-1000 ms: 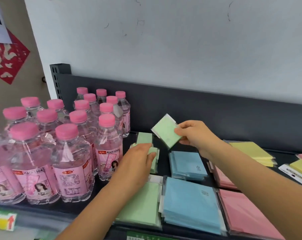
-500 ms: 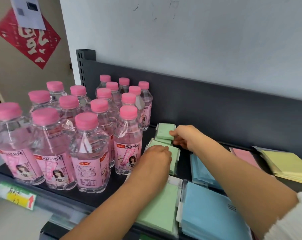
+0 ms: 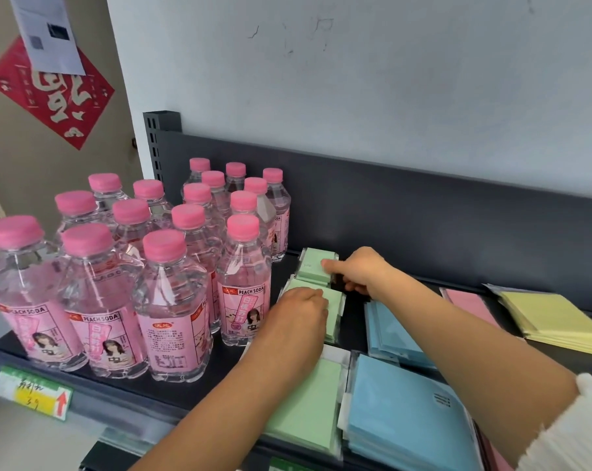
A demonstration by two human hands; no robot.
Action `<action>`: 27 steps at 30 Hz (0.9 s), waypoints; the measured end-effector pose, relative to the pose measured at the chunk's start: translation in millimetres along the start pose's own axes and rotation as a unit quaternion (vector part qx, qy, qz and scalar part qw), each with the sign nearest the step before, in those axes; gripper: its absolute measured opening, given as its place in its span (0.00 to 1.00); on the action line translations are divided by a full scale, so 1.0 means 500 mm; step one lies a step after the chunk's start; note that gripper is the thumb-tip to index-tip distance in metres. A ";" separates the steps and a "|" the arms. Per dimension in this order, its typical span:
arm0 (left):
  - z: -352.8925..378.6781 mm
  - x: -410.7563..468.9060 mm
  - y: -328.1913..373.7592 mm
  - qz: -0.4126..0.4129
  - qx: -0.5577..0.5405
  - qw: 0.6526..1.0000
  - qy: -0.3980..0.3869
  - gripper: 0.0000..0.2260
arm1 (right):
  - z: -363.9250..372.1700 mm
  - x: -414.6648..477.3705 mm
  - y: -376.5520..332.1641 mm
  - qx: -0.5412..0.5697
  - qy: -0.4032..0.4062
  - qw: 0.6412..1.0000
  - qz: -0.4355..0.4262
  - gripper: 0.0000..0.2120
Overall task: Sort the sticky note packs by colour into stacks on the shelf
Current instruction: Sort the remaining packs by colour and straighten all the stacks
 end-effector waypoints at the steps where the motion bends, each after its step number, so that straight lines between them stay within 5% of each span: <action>1: -0.001 -0.001 0.000 -0.001 -0.007 1.000 0.004 0.12 | -0.005 -0.003 -0.001 0.002 0.006 1.000 -0.007 0.21; 13: -0.008 -0.011 -0.005 0.014 -0.059 0.998 0.028 0.12 | -0.102 -0.152 0.025 -0.046 0.079 0.981 -0.173 0.07; 27: -0.049 -0.033 0.073 0.048 -0.095 0.994 0.020 0.08 | -0.197 -0.312 0.135 -0.105 0.184 0.960 -0.183 0.08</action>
Point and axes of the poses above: each hand's wrist, its own x-axis towards the middle knuckle, its own z-axis out of the palm, y = z × x, the point moved 3 cm from there along x, towards the middle knuckle, and after that the axes turned 14 degrees about -z, right-handed, at the moved point
